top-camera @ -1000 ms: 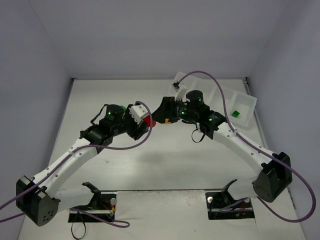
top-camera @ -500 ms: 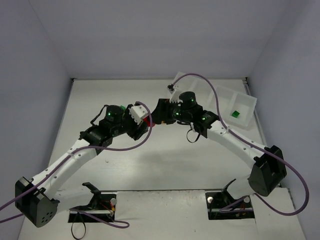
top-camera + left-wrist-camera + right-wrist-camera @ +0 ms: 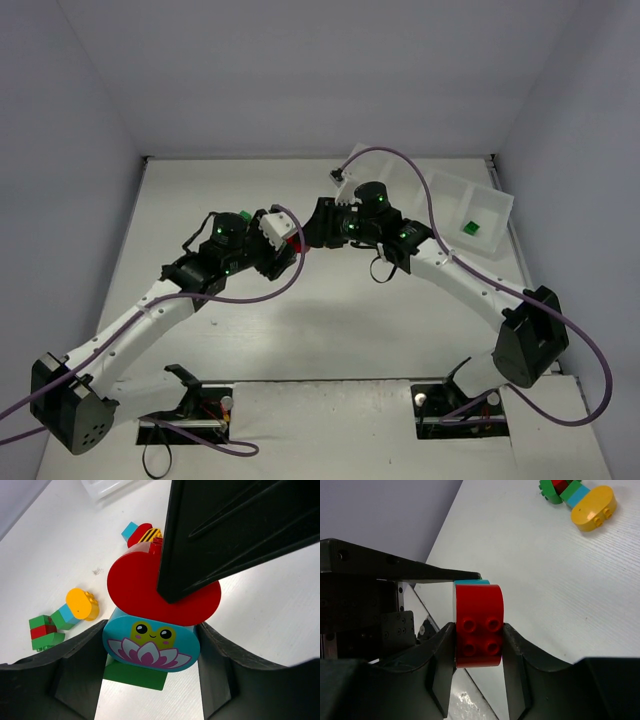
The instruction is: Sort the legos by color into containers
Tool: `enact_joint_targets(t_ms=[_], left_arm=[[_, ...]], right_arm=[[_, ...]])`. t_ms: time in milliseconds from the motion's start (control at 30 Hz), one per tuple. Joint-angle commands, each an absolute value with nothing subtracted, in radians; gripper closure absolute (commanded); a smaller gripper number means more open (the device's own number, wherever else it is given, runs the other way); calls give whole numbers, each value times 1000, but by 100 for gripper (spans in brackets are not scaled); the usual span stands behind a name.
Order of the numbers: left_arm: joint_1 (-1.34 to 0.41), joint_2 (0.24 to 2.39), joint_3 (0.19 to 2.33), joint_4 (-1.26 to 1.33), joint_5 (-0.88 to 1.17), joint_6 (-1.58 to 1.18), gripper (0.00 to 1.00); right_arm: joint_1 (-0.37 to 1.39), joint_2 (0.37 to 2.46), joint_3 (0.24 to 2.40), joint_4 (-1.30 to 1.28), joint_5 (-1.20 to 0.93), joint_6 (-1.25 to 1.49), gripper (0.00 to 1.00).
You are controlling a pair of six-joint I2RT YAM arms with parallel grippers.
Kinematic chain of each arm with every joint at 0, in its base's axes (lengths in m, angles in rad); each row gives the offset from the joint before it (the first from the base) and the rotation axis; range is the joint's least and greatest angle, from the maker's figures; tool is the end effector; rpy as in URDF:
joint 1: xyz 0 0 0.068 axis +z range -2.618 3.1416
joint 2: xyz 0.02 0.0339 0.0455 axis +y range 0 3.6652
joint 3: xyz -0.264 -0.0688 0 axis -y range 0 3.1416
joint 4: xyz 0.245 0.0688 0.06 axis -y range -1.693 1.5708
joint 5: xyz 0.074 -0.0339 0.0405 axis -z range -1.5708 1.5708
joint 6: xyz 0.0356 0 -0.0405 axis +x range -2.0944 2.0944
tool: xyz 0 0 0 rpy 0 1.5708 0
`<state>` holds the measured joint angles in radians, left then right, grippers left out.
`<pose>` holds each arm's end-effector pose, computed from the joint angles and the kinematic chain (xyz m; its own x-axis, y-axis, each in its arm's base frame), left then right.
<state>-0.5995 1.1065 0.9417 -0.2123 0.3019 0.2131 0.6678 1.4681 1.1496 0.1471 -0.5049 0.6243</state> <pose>0.2035 -0.1519 0.3288 -0.1349 0.3368 -0.9319 0.8139 0.5741 0.0896 0.2626 0.2290 0.3384 -0.6442 0.1435 -0.7513 -0.6651 0.3798 0.6429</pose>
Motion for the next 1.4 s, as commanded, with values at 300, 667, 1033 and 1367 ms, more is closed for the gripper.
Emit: enact_joint_targets(t_ms=[300, 667, 1033, 1367], left_arm=[[-606, 1060, 862, -146, 272, 248, 100], [-606, 1063, 877, -141, 288, 219, 100], [-607, 1005, 858, -130, 347, 155, 100], [-607, 1008, 877, -149, 379, 164, 100]], right_arm=[[434, 1359, 1147, 198, -578, 580, 100], [238, 1397, 1152, 22, -47, 391, 100], [20, 1670, 1233, 12, 212, 399, 92], [-1, 1838, 1356, 12, 178, 419, 65]])
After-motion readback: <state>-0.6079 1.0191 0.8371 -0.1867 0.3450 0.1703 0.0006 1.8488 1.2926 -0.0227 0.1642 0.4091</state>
